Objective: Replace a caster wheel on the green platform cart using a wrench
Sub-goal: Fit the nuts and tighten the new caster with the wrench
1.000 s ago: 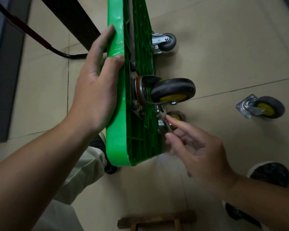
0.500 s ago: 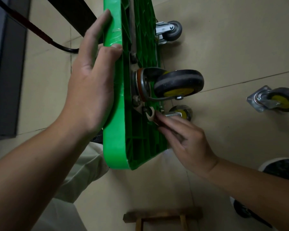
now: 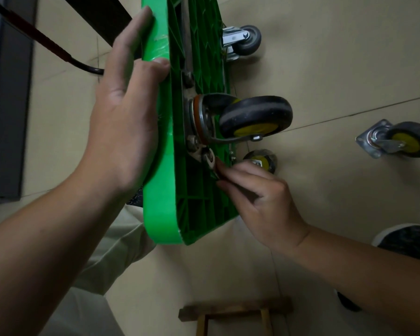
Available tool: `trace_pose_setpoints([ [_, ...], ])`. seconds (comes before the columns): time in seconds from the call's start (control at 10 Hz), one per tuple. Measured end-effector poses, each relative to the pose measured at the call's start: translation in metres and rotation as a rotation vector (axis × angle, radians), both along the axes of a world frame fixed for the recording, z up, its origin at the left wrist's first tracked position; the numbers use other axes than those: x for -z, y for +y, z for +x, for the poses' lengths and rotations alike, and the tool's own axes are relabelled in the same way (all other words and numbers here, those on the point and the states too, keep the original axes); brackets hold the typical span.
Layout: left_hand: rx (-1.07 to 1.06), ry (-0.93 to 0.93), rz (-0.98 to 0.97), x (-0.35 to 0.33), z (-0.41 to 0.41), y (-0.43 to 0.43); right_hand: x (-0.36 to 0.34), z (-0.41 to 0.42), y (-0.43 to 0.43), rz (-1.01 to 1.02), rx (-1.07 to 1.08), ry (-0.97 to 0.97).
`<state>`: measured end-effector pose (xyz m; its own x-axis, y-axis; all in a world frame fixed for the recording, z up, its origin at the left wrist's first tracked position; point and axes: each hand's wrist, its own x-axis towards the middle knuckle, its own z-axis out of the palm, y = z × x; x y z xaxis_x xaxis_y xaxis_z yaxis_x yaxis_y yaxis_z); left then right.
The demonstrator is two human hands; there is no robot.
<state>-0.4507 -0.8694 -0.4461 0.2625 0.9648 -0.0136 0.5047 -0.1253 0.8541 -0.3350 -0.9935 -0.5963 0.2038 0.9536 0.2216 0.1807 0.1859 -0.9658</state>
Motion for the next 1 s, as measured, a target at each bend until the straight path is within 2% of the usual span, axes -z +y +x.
trace_pose_setpoints([
  [0.1, 0.064, -0.02, 0.014, -0.003, 0.001, -0.004, -0.026, -0.001, -0.01, -0.198, -0.036, 0.168],
  [0.2, -0.02, -0.044, -0.009, -0.007, -0.003, -0.001, -0.059, 0.0, -0.013, -0.378, -0.097, 0.394],
  [0.3, 0.004, -0.004, -0.014, -0.009, -0.004, -0.001, -0.088, 0.0, -0.007, -0.527, -0.062, 0.525],
  [0.4, 0.029, 0.018, 0.008, -0.003, -0.008, 0.002, -0.111, 0.006, 0.009, -0.773, -0.062, 0.775],
  [0.5, 0.026, 0.009, -0.002, -0.002, -0.009, 0.002, -0.124, 0.012, 0.016, -0.841, -0.089, 0.833],
  [0.6, 0.03, -0.009, 0.004, -0.002, -0.008, 0.002, -0.125, 0.015, 0.008, -0.83, -0.07, 0.801],
  [0.7, 0.026, -0.006, 0.01, -0.003, -0.008, 0.002, -0.12, 0.018, -0.014, -0.729, -0.117, 0.674],
  [0.8, 0.025, -0.006, 0.003, -0.003, -0.009, 0.002, -0.094, 0.025, -0.033, -0.613, -0.082, 0.437],
  [0.9, 0.015, -0.014, -0.001, -0.003, -0.009, 0.002, -0.06, 0.035, -0.038, -0.503, -0.029, 0.119],
  [1.0, 0.008, -0.022, -0.012, -0.005, -0.009, 0.001, -0.04, 0.04, -0.027, -0.291, -0.024, -0.028],
])
